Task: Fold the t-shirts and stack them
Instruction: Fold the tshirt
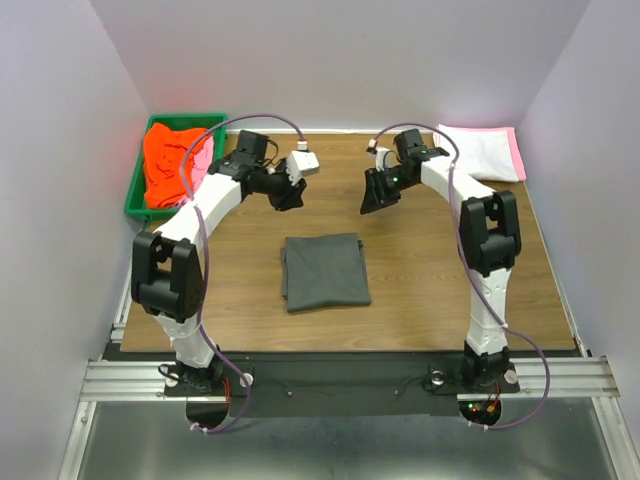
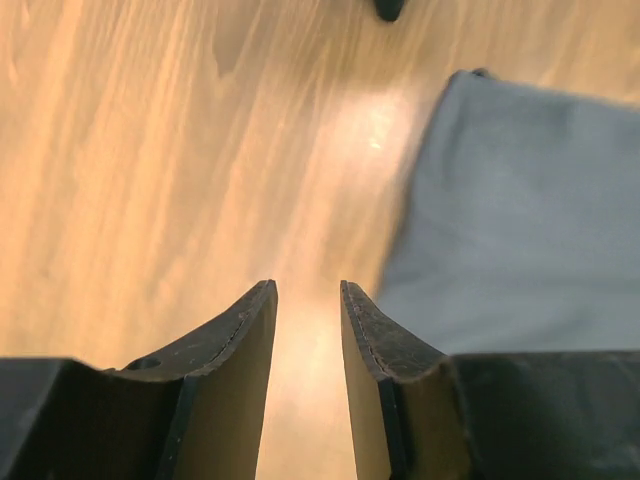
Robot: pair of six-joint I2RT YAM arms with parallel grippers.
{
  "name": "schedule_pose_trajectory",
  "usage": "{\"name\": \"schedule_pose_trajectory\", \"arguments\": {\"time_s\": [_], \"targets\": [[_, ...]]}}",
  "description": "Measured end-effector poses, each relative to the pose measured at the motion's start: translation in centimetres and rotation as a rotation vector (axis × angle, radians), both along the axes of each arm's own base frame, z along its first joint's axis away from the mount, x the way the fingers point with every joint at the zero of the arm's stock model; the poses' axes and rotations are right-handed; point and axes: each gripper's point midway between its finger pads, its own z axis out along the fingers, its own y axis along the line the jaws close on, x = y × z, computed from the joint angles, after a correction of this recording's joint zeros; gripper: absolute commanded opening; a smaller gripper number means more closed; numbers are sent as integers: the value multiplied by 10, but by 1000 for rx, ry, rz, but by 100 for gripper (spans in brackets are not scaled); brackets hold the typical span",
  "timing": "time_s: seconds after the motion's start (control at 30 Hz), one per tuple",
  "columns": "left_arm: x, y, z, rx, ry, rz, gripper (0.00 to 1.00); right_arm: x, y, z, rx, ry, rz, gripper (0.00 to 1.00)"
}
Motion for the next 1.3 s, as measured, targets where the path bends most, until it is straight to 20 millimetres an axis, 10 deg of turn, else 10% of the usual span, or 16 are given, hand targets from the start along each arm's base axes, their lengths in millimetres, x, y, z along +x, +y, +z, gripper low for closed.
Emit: {"name": "schedule_pose_trajectory", "arguments": {"time_s": [0.3,0.6,1.0,1.3], "targets": [[-95,-1,-37,-213,522,102,41,-93,37,67,259,113,153,38],[-83,23,-129,-224,871,300,36,-81,43,-40,166,364,50,31],[7,21,-121,-261,755,330,33,-2,11,-23,153,208,-80,35],[-30,7,-58,-349,738,264,33,-21,14,27,259,184,-70,34]]}}
